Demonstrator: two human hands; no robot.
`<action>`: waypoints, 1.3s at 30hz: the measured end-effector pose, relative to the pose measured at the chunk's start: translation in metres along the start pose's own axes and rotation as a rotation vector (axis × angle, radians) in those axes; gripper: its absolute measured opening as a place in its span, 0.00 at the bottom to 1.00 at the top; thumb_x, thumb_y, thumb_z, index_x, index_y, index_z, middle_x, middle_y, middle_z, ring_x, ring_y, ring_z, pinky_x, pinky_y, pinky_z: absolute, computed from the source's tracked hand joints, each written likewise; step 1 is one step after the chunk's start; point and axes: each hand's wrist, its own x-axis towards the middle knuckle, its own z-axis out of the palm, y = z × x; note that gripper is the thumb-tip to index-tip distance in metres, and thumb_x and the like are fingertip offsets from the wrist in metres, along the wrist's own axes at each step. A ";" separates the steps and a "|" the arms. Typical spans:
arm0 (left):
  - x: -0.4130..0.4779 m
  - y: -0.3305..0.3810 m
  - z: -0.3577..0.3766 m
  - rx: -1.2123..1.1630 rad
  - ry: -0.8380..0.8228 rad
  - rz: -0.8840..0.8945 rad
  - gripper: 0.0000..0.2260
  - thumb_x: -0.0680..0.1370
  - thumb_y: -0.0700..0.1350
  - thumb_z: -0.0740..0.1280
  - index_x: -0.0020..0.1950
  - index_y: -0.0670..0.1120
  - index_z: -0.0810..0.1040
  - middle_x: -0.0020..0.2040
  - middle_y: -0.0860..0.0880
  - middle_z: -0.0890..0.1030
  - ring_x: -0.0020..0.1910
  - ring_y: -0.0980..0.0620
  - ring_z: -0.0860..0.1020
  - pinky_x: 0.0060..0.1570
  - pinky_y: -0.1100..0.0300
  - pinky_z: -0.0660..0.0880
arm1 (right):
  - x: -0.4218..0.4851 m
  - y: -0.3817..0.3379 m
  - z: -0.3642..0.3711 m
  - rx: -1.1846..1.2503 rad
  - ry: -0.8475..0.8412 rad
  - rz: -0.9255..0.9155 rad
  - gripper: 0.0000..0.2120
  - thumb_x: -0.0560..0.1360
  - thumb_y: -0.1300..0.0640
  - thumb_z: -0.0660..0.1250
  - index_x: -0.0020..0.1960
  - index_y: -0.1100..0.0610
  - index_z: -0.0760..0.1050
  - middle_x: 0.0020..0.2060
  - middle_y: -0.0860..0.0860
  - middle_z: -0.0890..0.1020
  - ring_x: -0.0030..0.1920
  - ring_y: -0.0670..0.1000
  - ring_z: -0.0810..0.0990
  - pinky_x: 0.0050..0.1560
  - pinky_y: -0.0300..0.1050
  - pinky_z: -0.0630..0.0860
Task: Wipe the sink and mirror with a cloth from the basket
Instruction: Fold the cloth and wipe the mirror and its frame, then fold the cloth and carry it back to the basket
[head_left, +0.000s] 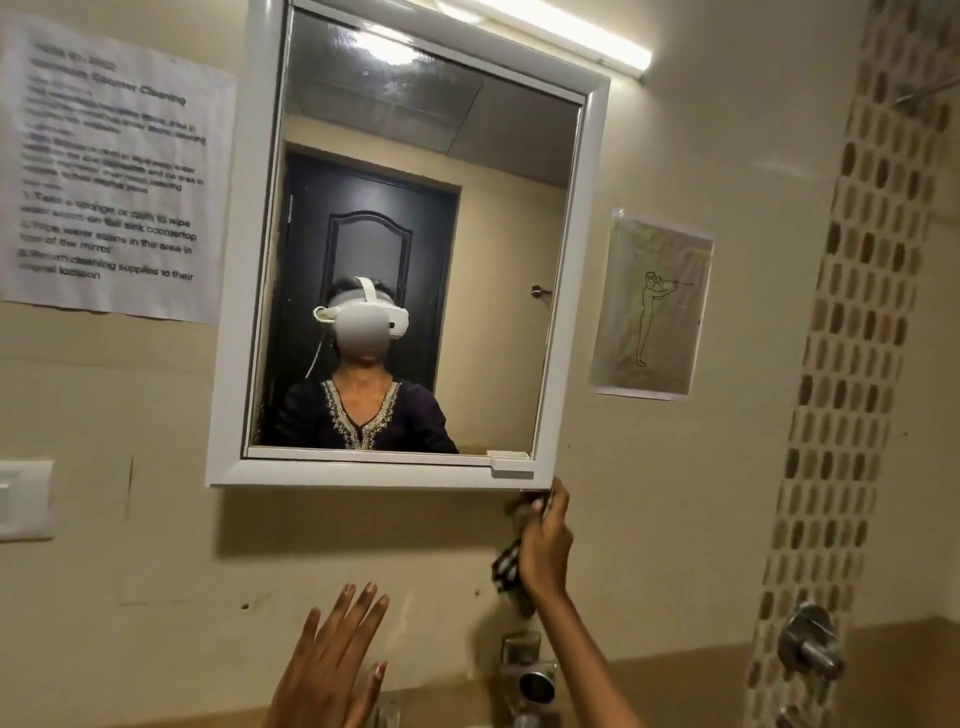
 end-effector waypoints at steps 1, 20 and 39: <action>0.001 0.002 0.005 -0.068 0.014 -0.026 0.24 0.78 0.60 0.43 0.74 0.60 0.52 0.77 0.60 0.49 0.75 0.60 0.46 0.72 0.61 0.39 | -0.017 0.002 0.001 0.011 -0.093 0.018 0.16 0.81 0.64 0.53 0.66 0.52 0.65 0.48 0.54 0.81 0.42 0.43 0.81 0.42 0.36 0.75; -0.011 0.083 -0.019 -1.635 -0.215 -0.510 0.39 0.51 0.57 0.81 0.55 0.39 0.75 0.49 0.42 0.84 0.49 0.46 0.82 0.42 0.61 0.80 | -0.194 0.027 -0.043 -0.045 -0.422 -0.226 0.22 0.79 0.53 0.60 0.67 0.32 0.60 0.67 0.42 0.72 0.70 0.42 0.66 0.71 0.50 0.66; 0.009 0.347 0.032 -1.402 -0.655 0.025 0.11 0.67 0.35 0.74 0.40 0.43 0.73 0.29 0.54 0.83 0.31 0.61 0.79 0.33 0.68 0.76 | -0.165 0.037 -0.348 -0.338 -0.059 0.217 0.14 0.64 0.53 0.79 0.45 0.58 0.81 0.36 0.46 0.83 0.33 0.36 0.77 0.34 0.29 0.71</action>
